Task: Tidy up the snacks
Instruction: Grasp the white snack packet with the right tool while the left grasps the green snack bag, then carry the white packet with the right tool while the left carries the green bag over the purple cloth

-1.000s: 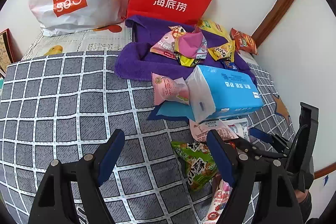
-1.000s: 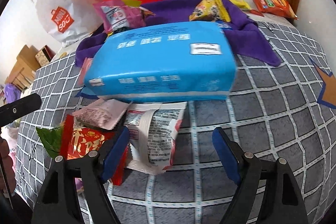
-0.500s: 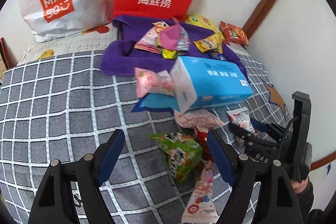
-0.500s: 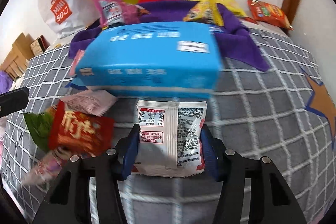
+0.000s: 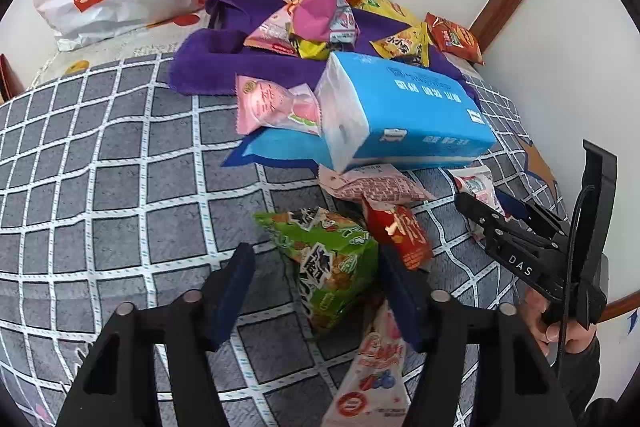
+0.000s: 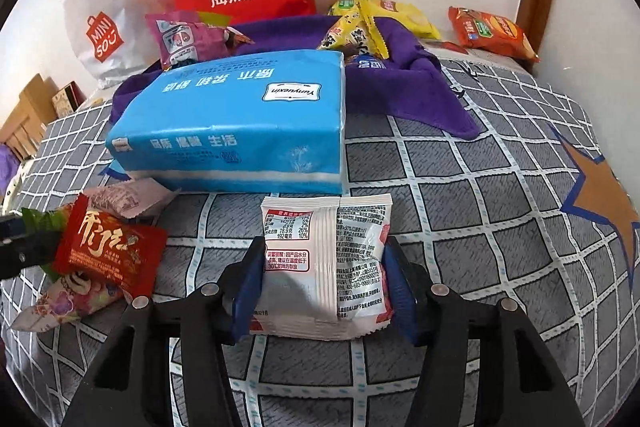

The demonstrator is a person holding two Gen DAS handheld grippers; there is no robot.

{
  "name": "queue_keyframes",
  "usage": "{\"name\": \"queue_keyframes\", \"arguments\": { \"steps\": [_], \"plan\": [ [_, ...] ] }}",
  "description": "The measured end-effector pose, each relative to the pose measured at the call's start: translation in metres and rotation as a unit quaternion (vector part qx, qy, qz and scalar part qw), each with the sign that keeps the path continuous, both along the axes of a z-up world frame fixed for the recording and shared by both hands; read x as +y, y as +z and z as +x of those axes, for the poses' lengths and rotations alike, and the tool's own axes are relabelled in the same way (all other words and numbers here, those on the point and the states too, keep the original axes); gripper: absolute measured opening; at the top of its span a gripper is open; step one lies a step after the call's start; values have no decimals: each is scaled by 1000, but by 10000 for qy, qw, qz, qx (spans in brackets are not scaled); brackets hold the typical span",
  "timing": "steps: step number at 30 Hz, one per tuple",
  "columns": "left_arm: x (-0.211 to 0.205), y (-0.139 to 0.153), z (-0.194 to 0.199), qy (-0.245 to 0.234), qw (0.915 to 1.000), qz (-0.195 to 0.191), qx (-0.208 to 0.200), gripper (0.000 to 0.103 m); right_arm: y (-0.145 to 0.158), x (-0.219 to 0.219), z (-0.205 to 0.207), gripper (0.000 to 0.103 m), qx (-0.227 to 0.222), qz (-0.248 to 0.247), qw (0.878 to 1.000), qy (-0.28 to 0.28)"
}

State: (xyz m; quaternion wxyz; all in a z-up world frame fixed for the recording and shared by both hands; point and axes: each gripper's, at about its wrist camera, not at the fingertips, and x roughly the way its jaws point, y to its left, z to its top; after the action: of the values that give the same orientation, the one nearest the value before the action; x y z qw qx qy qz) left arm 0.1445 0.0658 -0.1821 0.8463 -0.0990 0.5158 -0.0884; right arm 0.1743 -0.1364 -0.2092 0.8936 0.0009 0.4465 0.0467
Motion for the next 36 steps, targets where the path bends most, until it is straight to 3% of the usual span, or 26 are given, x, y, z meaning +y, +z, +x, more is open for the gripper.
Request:
{"name": "queue_keyframes", "arguments": {
  "steps": [2, 8, 15, 29, 36],
  "plan": [
    [-3, 0, -1, -35, 10000, -5, -18, 50, -1, 1, 0, 57, 1, -52, 10000, 1],
    [-8, 7, -5, -82, 9998, 126, -129, 39, -1, 2, -1, 56, -8, -101, 9999, -5],
    [10, 32, -17, 77, 9993, 117, -357, 39, 9, 0, -11, 55, 17, -66, 10000, 43],
    [16, 76, -15, 83, 9968, -396, -689, 39, 91, -10, -43, 55, -575, 63, 9983, 79],
    [4, 98, 0, -85, 9952, -411, -886, 39, 117, -11, -39, 55, -782, 60, 9969, 82]
  ]
}}
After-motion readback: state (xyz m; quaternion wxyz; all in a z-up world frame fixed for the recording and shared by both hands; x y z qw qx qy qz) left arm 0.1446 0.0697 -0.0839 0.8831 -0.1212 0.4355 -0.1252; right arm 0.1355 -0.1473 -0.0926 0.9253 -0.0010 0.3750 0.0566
